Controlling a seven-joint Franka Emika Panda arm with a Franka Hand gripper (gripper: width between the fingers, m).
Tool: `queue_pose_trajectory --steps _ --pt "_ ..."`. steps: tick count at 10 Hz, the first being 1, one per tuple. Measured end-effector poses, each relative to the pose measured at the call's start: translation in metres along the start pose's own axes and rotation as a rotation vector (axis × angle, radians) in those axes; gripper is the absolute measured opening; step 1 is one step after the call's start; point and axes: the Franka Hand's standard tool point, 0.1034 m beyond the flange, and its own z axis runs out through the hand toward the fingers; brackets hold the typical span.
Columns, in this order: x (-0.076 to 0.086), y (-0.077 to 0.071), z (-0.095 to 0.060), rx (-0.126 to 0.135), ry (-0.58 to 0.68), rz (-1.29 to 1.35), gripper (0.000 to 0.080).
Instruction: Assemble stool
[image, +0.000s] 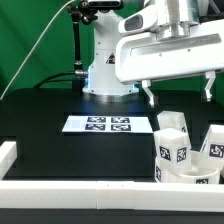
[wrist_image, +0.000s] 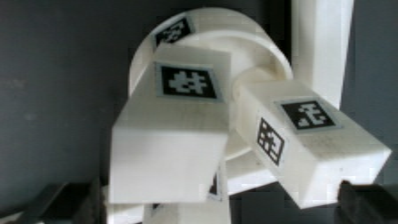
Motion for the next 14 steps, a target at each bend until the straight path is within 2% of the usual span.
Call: queue_pose_trajectory --steps 2,3,4,5,6,7,9,10,14 --pt "-0.008 0.002 0.002 0.004 -0.165 -0.009 0.0648" --pt "-0.003 0.004 0.001 0.009 -0.221 0.004 0.0648" --pt "-0.004 0.004 0.001 0.011 -0.265 0.011 0.0648" --pt "-0.011 0.004 -0.001 0.017 -0.364 0.021 0.0648" --pt "-0.008 0.003 -0.002 0.022 -0.429 0.028 0.0648" --pt "0.0 0.004 -0.001 0.002 -0.408 -0.079 0.0648" --pt "-0.003 0.002 0.002 -0.018 -0.409 -0.205 0.0648" --pt "-0.002 0.0 0.002 -0.013 -0.408 -0.309 0.0648" --pt "0.0 0.004 0.004 0.035 -0.404 -0.59 0.0648"
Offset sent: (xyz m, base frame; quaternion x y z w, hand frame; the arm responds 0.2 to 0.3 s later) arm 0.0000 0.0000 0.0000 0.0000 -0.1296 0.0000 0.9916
